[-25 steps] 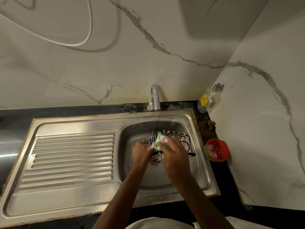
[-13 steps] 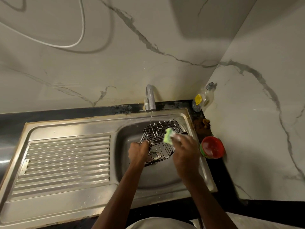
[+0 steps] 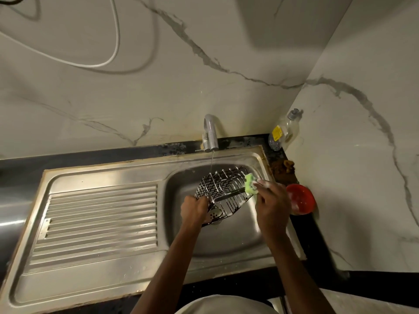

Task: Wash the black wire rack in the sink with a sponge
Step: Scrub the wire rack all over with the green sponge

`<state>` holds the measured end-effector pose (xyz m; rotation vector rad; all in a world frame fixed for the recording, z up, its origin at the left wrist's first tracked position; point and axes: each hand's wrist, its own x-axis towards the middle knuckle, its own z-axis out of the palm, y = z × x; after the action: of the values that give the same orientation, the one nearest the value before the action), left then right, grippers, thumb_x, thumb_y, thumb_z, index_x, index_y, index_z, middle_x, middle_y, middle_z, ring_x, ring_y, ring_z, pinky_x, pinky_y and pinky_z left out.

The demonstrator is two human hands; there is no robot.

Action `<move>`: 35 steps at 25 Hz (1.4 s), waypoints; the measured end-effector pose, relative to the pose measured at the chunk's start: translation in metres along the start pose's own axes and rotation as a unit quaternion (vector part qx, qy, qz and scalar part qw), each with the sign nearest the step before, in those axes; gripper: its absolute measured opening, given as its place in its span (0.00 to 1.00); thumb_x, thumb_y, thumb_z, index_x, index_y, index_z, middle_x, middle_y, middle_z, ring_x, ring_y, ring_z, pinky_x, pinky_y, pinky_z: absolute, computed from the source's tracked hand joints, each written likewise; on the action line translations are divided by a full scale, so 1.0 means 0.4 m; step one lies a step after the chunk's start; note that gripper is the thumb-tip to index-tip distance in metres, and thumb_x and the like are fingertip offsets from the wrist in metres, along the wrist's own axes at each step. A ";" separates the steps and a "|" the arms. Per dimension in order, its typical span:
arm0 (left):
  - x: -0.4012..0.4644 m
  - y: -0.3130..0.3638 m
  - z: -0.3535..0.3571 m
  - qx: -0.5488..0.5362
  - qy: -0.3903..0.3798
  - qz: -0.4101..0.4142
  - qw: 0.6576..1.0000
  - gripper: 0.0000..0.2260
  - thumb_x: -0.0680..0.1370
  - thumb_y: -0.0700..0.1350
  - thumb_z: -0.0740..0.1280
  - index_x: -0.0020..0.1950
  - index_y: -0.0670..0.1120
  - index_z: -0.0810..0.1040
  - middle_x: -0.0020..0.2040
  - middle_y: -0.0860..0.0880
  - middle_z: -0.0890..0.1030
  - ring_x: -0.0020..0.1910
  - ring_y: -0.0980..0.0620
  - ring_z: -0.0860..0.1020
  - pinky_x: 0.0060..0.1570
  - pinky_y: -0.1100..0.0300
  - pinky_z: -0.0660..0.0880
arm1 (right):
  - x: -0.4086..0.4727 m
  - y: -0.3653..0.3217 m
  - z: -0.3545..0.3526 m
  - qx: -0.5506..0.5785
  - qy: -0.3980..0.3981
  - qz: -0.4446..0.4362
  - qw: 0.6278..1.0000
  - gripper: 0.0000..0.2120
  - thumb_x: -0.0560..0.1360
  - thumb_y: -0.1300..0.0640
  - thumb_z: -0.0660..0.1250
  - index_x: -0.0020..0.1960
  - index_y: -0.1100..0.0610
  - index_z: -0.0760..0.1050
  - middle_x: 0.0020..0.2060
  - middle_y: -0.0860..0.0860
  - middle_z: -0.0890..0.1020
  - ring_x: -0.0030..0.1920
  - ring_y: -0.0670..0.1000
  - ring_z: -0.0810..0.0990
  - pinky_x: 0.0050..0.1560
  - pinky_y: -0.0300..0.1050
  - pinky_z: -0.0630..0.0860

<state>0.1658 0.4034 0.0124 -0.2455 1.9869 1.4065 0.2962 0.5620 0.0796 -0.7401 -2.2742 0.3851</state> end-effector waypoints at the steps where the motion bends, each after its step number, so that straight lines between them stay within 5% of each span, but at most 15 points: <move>1: -0.030 0.022 -0.001 -0.006 0.000 -0.009 1.000 0.18 0.65 0.57 0.63 0.36 0.41 0.74 0.35 0.44 0.79 0.42 0.36 0.84 0.42 0.37 0.84 | -0.009 -0.022 0.007 0.007 0.012 0.007 1.000 0.12 0.71 0.70 0.73 0.54 0.62 0.84 0.48 0.57 0.85 0.50 0.53 0.78 0.42 0.53 0.82; 4: -0.082 0.052 0.006 -0.030 -0.016 0.006 0.999 0.13 0.74 0.54 0.65 0.43 0.44 0.76 0.36 0.48 0.84 0.46 0.41 0.87 0.44 0.45 0.85 | -0.070 -0.160 0.002 0.054 -0.041 -0.173 0.983 0.09 0.74 0.67 0.70 0.52 0.59 0.85 0.50 0.55 0.86 0.50 0.53 0.80 0.50 0.47 0.80; 6: -0.077 0.050 0.009 -0.007 -0.008 0.002 1.000 0.12 0.75 0.51 0.69 0.40 0.43 0.77 0.36 0.45 0.85 0.42 0.42 0.87 0.41 0.44 0.85 | -0.071 -0.165 -0.004 0.046 -0.065 -0.238 0.968 0.09 0.77 0.63 0.68 0.52 0.60 0.86 0.52 0.55 0.86 0.52 0.55 0.82 0.53 0.48 0.80; 10: 0.003 -0.009 -0.006 0.017 -0.009 0.028 0.999 0.18 0.63 0.57 0.63 0.30 0.41 0.75 0.28 0.47 0.78 0.34 0.42 0.82 0.39 0.36 0.83 | 0.012 -0.028 -0.015 0.032 0.045 0.018 0.998 0.10 0.73 0.70 0.72 0.53 0.63 0.84 0.48 0.58 0.87 0.48 0.55 0.85 0.45 0.49 0.84; 12: -0.010 0.008 -0.015 0.020 0.022 0.031 0.999 0.16 0.64 0.56 0.63 0.29 0.43 0.71 0.27 0.49 0.74 0.33 0.45 0.77 0.38 0.34 0.83 | 0.007 -0.024 -0.003 0.028 0.054 0.059 0.996 0.13 0.71 0.72 0.74 0.54 0.64 0.83 0.49 0.58 0.87 0.48 0.55 0.86 0.44 0.49 0.84; 18: -0.006 0.024 -0.022 0.021 0.015 0.032 0.999 0.17 0.66 0.55 0.66 0.35 0.41 0.79 0.33 0.44 0.83 0.38 0.37 0.85 0.39 0.37 0.84 | -0.055 -0.147 0.016 0.087 -0.008 -0.238 0.967 0.08 0.81 0.62 0.68 0.51 0.63 0.86 0.53 0.57 0.87 0.56 0.53 0.86 0.57 0.46 0.82; 22: -0.047 0.042 -0.044 0.044 0.032 0.052 0.997 0.17 0.68 0.54 0.63 0.36 0.39 0.77 0.31 0.47 0.80 0.37 0.40 0.82 0.40 0.43 0.84 | 0.036 -0.016 0.002 0.033 0.042 -0.050 0.997 0.07 0.77 0.67 0.68 0.52 0.66 0.83 0.47 0.60 0.87 0.47 0.57 0.87 0.42 0.51 0.84; 27: -0.044 0.027 -0.043 0.094 0.012 0.095 0.991 0.18 0.71 0.56 0.62 0.44 0.44 0.83 0.38 0.47 0.86 0.39 0.44 0.85 0.40 0.41 0.84 | 0.077 -0.056 0.023 0.074 0.061 0.049 0.994 0.09 0.74 0.67 0.72 0.54 0.62 0.84 0.47 0.56 0.86 0.48 0.55 0.81 0.43 0.50 0.80; 29: -0.063 0.041 -0.030 0.094 0.014 0.111 0.989 0.16 0.71 0.54 0.63 0.44 0.44 0.82 0.37 0.47 0.85 0.38 0.44 0.85 0.41 0.42 0.84 | 0.044 -0.142 0.047 0.108 0.026 -0.004 0.994 0.09 0.76 0.65 0.69 0.54 0.61 0.84 0.49 0.55 0.85 0.49 0.55 0.79 0.47 0.51 0.80; 33: -0.094 0.052 -0.039 0.046 -0.007 0.121 0.992 0.10 0.78 0.50 0.66 0.43 0.46 0.82 0.38 0.47 0.86 0.37 0.46 0.85 0.42 0.44 0.85 | -0.022 -0.179 0.059 0.079 -0.075 -0.271 0.957 0.08 0.81 0.62 0.66 0.54 0.62 0.84 0.53 0.56 0.85 0.50 0.58 0.82 0.54 0.51 0.77; 35: -0.084 0.043 -0.054 0.063 -0.006 0.118 0.991 0.08 0.77 0.47 0.66 0.49 0.48 0.83 0.41 0.47 0.87 0.39 0.47 0.86 0.41 0.43 0.85 | 0.023 -0.113 0.057 0.034 -0.051 -0.254 0.965 0.08 0.80 0.65 0.67 0.54 0.63 0.84 0.52 0.57 0.86 0.49 0.58 0.83 0.55 0.50 0.76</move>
<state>0.1733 0.3835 0.0502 0.0574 2.1393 1.4137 0.2570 0.5304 0.0892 -0.0874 -2.4277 0.2566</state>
